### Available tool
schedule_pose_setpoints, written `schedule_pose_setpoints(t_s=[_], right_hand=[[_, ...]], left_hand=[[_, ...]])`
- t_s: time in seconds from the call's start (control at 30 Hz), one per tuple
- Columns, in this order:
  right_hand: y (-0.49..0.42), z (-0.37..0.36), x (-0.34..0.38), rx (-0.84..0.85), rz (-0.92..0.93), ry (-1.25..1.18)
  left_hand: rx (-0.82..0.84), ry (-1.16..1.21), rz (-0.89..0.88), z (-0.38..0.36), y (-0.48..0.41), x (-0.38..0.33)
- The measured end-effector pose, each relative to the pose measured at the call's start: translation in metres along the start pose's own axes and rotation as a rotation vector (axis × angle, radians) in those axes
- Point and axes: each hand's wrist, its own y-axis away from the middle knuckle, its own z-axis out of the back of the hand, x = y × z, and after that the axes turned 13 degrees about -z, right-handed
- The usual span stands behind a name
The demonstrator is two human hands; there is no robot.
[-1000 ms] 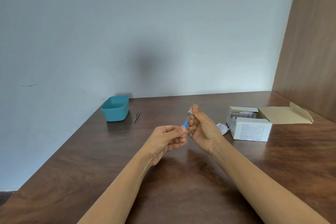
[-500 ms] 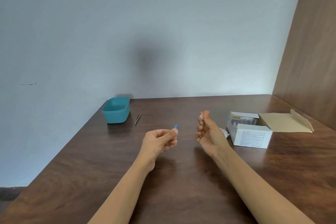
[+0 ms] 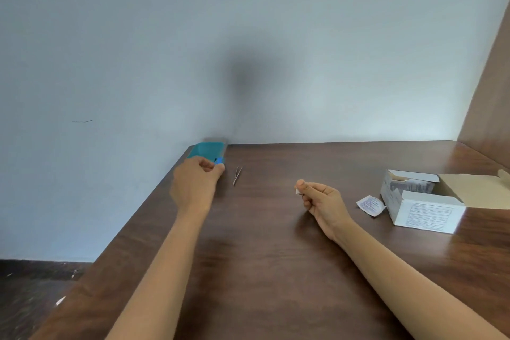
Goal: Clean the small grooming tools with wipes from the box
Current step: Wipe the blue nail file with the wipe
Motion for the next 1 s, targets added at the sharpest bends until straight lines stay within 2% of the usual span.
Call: schedule_pose_setpoints(t_s=[0.17,0.5,0.67,0.83,1.0], right_hand=[[-0.026,-0.018,-0.001,-0.113,0.041,0.062],[-0.064,-0.052,-0.008,-0.419,0.113,0.306],[-0.067,-0.059,-0.013,-0.386,0.149,0.481],[-0.071,-0.056,-0.015,-0.371,0.168,0.537],[-0.075,-0.055,-0.018,-0.381,0.162,0.559]], left_hand=[[-0.021,-0.200,0.003,0.003,-0.047,0.021],[0.169,-0.688,-0.052,-0.031,-0.116,0.044],[0.315,-0.816,-0.037,-0.051,-0.136,0.048],[0.446,-0.921,-0.021,-0.072,-0.142,0.052],[0.497,-0.970,-0.007,-0.083,-0.145,0.053]])
